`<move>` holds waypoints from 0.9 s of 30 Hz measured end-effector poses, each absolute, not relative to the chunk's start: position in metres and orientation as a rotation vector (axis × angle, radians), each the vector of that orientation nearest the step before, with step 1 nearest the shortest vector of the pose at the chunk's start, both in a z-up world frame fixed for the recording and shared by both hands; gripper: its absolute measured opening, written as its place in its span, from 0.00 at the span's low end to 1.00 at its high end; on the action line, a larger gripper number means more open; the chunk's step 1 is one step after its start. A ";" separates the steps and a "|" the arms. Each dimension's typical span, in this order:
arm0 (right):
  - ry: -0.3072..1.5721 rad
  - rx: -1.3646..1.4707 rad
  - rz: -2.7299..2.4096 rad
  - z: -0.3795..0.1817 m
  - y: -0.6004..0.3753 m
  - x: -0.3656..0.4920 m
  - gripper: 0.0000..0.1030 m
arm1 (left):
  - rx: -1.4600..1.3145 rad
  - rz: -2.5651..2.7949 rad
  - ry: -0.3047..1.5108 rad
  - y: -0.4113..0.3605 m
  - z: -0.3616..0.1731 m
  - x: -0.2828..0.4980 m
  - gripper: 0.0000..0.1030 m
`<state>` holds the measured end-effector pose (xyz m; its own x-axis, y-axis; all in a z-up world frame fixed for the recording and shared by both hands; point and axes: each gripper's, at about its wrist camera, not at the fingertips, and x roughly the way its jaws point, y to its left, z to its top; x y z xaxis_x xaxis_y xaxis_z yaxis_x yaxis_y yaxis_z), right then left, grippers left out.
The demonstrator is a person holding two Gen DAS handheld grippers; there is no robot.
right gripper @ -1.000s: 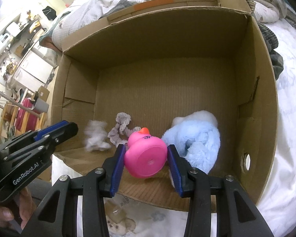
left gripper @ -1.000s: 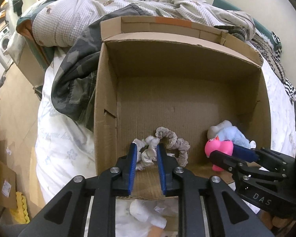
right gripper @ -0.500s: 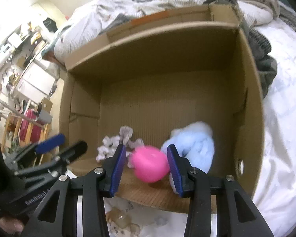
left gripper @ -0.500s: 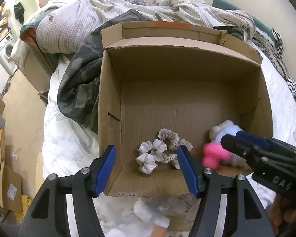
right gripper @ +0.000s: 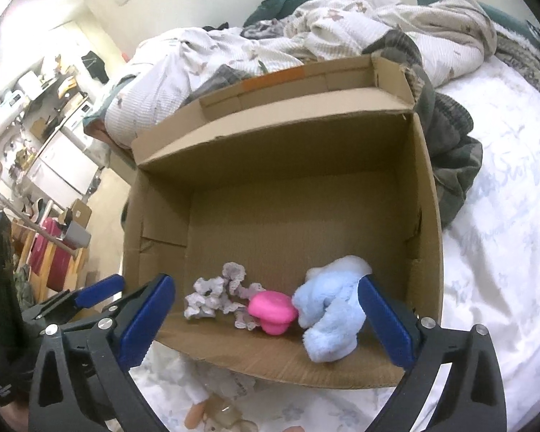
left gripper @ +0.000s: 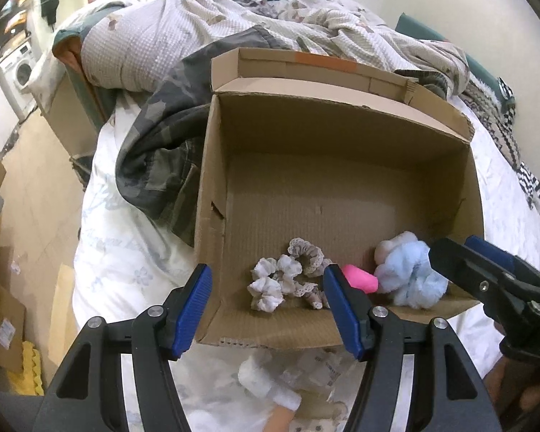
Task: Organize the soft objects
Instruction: 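Withdraw both tools from the box back over the bed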
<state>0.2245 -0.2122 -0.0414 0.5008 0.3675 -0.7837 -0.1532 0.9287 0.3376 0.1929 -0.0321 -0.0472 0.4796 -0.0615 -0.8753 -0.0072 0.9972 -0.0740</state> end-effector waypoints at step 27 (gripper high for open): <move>0.989 0.228 0.333 -0.031 -0.213 0.160 1.00 | -0.044 0.041 1.074 -0.012 -0.035 0.136 0.59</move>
<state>0.1603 -0.2131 -0.0311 0.5048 0.3760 -0.7770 -0.1710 0.9259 0.3370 0.1365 -0.0122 -0.0352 0.4757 0.0125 -0.8795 -0.0553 0.9983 -0.0157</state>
